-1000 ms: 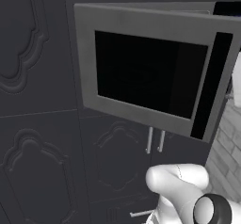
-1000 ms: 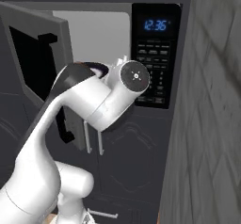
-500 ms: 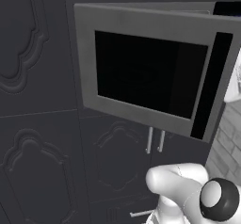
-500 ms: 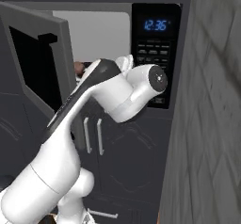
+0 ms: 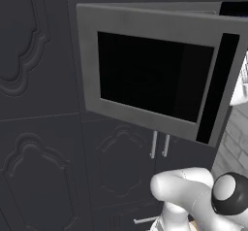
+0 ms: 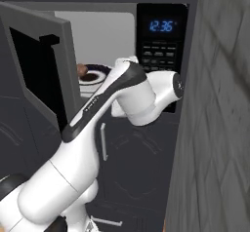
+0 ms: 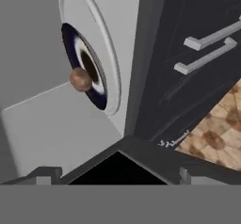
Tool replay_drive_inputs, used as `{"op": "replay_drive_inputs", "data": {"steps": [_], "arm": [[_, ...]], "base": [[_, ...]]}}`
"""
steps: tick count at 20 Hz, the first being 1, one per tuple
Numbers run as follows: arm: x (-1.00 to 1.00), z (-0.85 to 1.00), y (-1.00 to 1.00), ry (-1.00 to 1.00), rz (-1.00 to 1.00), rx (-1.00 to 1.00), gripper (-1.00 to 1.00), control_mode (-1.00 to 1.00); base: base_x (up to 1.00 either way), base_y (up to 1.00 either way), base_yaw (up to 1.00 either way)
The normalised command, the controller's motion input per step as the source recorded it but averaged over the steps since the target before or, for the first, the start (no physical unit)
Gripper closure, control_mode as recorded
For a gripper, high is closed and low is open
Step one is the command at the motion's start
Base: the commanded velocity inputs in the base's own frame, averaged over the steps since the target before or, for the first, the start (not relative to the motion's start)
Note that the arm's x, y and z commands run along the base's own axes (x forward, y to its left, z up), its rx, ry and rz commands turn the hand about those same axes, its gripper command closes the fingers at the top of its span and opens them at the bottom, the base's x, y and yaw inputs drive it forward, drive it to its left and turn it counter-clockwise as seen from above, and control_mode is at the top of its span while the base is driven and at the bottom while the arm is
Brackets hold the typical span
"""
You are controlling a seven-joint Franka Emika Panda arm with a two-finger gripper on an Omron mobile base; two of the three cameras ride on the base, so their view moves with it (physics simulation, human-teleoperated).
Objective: Retrieve the reheated potato from the microwave, then place the potato, cheese, and condiment on the cutting board.
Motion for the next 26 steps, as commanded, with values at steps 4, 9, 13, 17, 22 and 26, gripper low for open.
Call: {"op": "replay_drive_inputs", "data": {"steps": [4, 9, 13, 17, 22, 26], "arm": [[0.0, 0.0, 0.31, -0.14, 0.21, 0.03, -1.0, -1.0], [0.0, 0.0, 0.26, -0.22, 0.19, 0.0, -1.0, -1.0], [-0.19, 0.0, 0.31, -0.31, 0.16, 0.0, -1.0, -1.0], [-0.37, 0.0, 0.36, -0.37, 0.15, 0.0, -1.0, -1.0], [-0.55, 0.02, 0.44, -0.39, 0.14, 0.0, -1.0, -1.0], [-0.63, 0.06, 0.54, -0.39, 0.13, 0.0, -1.0, -1.0]], "base": [[0.0, 0.0, 0.0], [0.0, 0.0, 0.0], [0.0, 0.0, 0.0], [0.0, 0.0, 0.0], [0.0, 0.0, 0.0], [0.0, 0.0, 0.0]]}}
